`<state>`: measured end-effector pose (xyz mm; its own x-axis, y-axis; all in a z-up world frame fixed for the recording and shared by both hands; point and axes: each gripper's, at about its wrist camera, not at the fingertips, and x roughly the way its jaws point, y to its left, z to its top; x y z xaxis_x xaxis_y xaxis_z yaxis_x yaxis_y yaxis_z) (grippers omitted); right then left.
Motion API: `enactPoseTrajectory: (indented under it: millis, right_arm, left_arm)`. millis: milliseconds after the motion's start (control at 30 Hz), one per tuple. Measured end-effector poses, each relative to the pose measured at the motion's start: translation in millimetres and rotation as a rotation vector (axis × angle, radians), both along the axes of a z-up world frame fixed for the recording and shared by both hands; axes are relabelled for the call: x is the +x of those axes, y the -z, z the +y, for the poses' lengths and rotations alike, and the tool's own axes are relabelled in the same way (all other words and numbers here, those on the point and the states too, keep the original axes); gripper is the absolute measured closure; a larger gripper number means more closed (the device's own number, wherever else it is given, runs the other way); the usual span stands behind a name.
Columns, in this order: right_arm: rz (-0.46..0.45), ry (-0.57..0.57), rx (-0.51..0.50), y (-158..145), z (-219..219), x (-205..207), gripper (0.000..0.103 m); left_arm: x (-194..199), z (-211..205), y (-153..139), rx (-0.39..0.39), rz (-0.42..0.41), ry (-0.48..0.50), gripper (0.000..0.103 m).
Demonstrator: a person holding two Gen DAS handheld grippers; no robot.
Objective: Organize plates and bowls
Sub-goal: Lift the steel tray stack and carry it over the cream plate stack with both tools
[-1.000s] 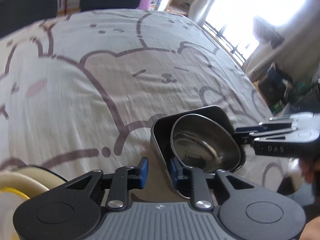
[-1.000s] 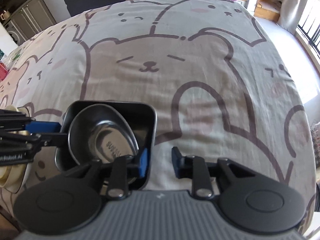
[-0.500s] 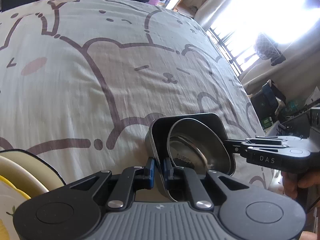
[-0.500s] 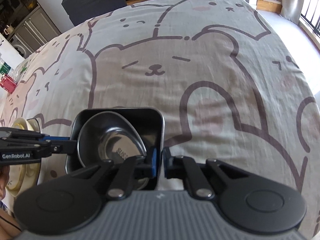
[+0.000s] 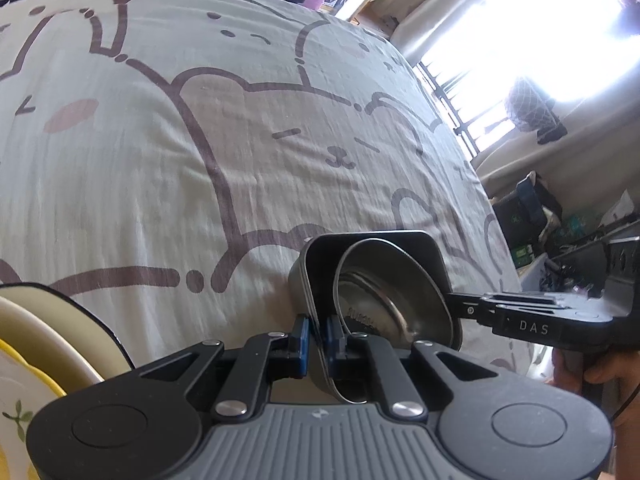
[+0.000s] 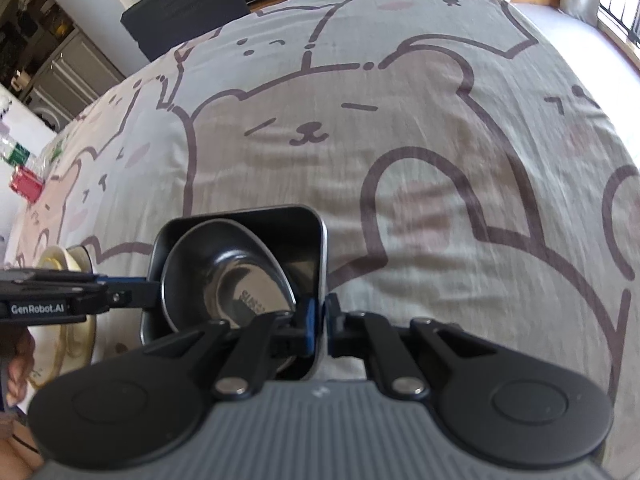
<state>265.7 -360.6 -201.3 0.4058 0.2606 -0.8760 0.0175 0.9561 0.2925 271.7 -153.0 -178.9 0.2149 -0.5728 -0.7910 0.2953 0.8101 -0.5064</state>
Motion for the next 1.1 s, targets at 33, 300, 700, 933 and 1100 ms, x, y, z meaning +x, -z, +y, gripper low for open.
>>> enactPoseTrajectory:
  millis: [33, 300, 700, 933, 1100]
  right_arm:
    - [0.000, 0.005, 0.010, -0.1, -1.3, -0.6, 0.096]
    - [-0.005, 0.000, 0.053, -2.8, -5.2, -7.6, 0.096]
    - [-0.008, 0.007, 0.106, 1.0, -9.4, -10.4, 0.097]
    - [-0.016, 0.012, 0.114, 0.1, -10.2, -11.8, 0.097]
    - [-0.031, 0.025, 0.136, -3.1, -12.6, -14.6, 0.097]
  left_arm:
    - [-0.2, 1.0, -0.5, -0.003, -0.001, 0.000, 0.094]
    - [-2.8, 3.4, -0.8, -0.001, 0.000, 0.002, 0.094]
    - [-5.4, 6.8, 2.5, -0.005, -0.011, 0.024, 0.095]
    - [-6.7, 5.1, 0.9, 0.008, -0.025, 0.037, 0.095]
    - [-6.8, 7.8, -4.7, -0.004, -0.046, 0.028, 0.096]
